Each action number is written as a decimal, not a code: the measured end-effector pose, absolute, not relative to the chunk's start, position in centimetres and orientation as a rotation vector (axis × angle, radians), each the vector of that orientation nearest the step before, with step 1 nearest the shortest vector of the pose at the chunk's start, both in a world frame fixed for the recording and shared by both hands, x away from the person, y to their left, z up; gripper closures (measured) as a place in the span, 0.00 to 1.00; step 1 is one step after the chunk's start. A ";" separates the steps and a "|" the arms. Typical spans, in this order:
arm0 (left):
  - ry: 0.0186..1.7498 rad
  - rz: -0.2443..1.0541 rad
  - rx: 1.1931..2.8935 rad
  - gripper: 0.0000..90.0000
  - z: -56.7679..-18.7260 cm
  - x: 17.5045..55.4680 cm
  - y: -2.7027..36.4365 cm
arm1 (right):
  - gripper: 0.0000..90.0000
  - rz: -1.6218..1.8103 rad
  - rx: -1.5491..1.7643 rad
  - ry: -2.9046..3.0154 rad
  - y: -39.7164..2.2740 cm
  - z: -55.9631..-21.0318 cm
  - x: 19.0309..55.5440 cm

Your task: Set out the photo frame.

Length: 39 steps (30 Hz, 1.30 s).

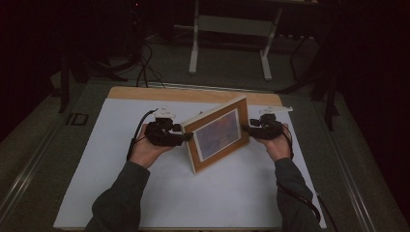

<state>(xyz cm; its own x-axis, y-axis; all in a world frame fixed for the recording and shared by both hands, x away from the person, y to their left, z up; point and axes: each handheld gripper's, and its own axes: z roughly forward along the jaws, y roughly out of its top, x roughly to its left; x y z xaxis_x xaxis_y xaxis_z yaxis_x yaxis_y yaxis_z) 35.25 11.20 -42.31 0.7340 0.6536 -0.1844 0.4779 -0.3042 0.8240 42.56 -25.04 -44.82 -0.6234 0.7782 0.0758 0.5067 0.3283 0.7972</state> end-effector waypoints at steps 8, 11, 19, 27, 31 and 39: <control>0.894 0.297 2.006 0.71 -43.0 34.3 10.4 | 0.49 1.203 1.177 2.282 -24.9 -44.9 43.8; 0.902 0.292 2.020 0.72 -42.8 34.5 10.4 | 0.48 1.212 1.203 2.273 -24.9 -45.0 44.2; 0.939 0.303 2.014 0.73 -42.7 35.2 11.6 | 0.43 1.235 1.207 2.293 -24.6 -45.3 44.9; 0.900 0.207 2.006 0.75 -42.9 36.1 12.4 | 0.34 1.353 1.208 2.336 -24.7 -45.8 46.0; 0.884 0.183 2.013 0.75 -42.9 36.4 12.5 | 0.33 1.397 1.201 2.354 -24.8 -46.0 46.4; 0.911 0.210 2.025 0.75 -42.8 37.1 12.5 | 0.49 1.397 1.166 2.389 -24.9 -46.1 46.1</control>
<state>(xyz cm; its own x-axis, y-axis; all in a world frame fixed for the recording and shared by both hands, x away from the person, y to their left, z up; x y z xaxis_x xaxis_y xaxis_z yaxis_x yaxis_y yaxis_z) 37.08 12.52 -42.77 0.7164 0.6726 -0.1853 0.5240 -0.3433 0.7795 46.08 -24.95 -46.06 -0.6902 0.6793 0.2495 0.5505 0.2691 0.7903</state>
